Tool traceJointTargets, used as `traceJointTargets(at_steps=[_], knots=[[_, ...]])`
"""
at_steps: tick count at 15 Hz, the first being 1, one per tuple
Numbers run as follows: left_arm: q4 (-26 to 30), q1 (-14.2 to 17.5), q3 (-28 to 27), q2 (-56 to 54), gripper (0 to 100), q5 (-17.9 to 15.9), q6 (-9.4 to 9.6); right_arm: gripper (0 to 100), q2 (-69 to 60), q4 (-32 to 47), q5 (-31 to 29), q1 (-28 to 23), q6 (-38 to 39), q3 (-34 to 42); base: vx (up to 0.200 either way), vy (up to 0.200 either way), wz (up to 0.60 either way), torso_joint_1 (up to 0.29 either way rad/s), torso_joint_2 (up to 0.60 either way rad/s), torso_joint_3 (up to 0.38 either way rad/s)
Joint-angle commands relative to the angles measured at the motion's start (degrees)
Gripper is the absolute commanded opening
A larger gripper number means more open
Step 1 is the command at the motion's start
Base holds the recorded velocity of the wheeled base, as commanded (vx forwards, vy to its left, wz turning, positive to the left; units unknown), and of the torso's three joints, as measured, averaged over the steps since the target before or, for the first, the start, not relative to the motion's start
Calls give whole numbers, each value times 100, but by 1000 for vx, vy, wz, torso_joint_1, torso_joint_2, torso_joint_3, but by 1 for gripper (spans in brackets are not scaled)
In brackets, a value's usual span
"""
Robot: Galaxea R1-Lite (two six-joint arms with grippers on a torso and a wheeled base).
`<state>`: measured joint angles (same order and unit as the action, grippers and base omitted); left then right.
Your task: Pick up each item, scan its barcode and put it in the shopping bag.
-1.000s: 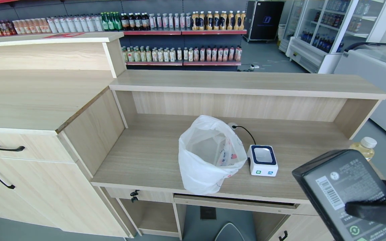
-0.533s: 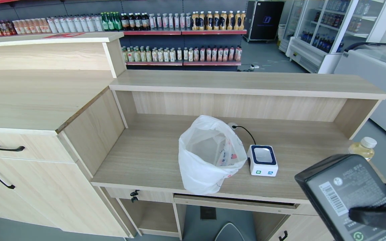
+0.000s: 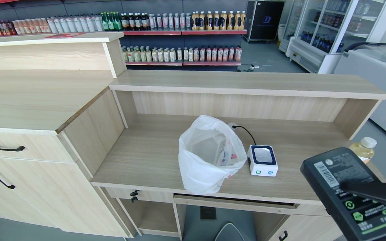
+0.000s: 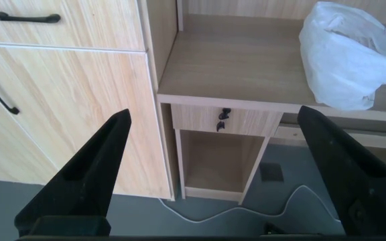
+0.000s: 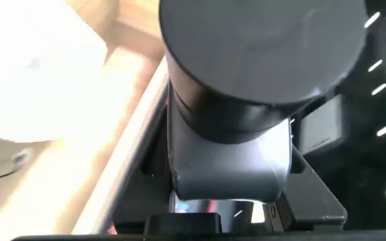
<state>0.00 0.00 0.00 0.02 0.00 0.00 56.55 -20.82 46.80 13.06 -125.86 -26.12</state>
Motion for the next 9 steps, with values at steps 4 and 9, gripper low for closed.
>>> traceJointTargets(at_steps=[4, 9], knots=[[0, 0, 0, -2, 100, 0, 0, 0, -399, 113, -3555, -1622, 5915, 11, 0, 0, 0, 0, 0, 0], [0, 0, 0, -2, 100, 0, 0, 0, -268, 43, -3731, -2018, 7945, 90, 0, 0, 120, 0, 0, 1]])
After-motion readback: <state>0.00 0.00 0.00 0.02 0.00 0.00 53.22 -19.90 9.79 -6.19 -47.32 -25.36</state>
